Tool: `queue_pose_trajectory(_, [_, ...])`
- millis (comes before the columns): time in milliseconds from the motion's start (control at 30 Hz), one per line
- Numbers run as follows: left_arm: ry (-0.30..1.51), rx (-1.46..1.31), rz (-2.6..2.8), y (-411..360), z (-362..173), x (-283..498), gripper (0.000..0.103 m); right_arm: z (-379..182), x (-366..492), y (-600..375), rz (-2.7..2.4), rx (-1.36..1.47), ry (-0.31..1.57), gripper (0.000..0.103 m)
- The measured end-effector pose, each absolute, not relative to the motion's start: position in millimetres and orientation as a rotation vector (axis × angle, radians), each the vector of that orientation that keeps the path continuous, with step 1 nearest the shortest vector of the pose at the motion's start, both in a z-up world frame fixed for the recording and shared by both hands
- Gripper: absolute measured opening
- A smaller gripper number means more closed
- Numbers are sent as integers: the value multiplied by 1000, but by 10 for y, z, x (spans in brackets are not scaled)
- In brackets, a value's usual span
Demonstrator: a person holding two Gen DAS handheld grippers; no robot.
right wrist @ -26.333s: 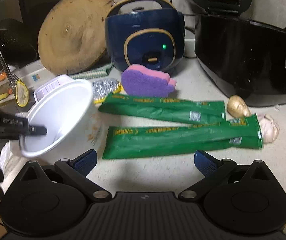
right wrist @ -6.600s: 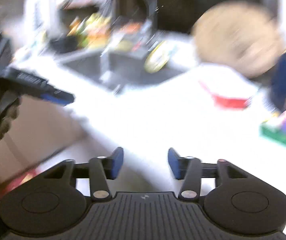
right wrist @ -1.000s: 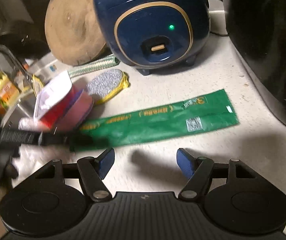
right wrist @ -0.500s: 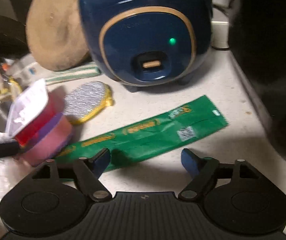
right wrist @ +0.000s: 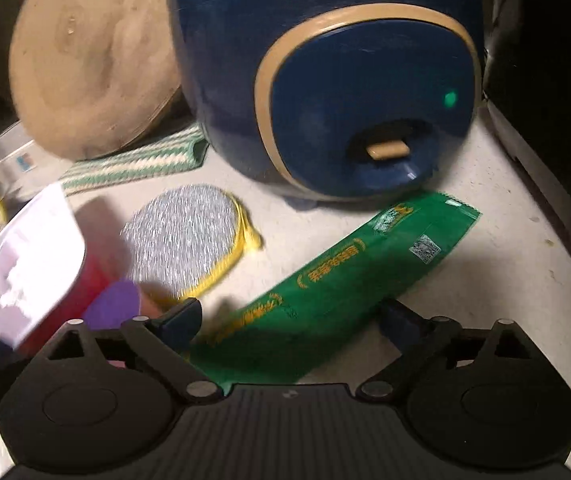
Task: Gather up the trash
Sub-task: 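Lower the right gripper onto the green sachet's end while the left holds the sponge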
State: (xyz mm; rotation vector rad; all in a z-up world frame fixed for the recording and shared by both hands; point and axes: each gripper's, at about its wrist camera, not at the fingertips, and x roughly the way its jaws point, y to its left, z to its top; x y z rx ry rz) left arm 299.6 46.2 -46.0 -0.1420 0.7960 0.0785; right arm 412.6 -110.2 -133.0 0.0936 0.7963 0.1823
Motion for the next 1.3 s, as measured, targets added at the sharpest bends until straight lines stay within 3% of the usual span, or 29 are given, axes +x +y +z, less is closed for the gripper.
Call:
queue_pose_trajectory(100, [797, -158, 64, 498, -449, 2963, 41, -1365, 4192, -942, 176, -13, 789, 96])
queue_pose_trajectory(333, [786, -175, -43, 575, -475, 2920, 41, -1327, 3899, -1105, 312, -154, 762, 65])
queue_pose_trajectory(433, [799, -179, -55, 556, -525, 2965, 40, -1320, 3720, -1259, 300, -225, 736, 58])
queue_pose_trajectory(567, [820, -203, -109, 474, -594, 3017, 40, -1318, 3586, -1463, 281, -277, 705, 57])
queue_pose_trajectory(667, [820, -141, -190, 351, -572, 2950, 41, -1325, 3606, -1591, 273, -239, 723, 64])
queue_pose_trajectory(733, [825, -60, -224, 286, -559, 2868, 41, -1315, 3596, -1663, 273, -214, 725, 83])
queue_pose_trajectory(833, [866, 81, -236, 217, -620, 2776, 41, -1350, 3605, -1774, 341, -125, 783, 90])
queue_pose_trajectory(900, [900, 145, -245, 185, -685, 2758, 41, -1386, 3577, -1835, 372, -77, 799, 102])
queue_pose_trajectory(1000, [889, 238, -276, 68, -707, 2744, 44, -1416, 3511, -1855, 383, -65, 788, 103])
queue_pose_trajectory(1067, [897, 270, -295, 1, -725, 2771, 53, -1428, 3479, -1847, 384, -73, 776, 103])
queue_pose_trajectory(1300, [923, 168, -281, 37, -707, 2923, 54, -1416, 3437, -1870, 386, -77, 778, 103])
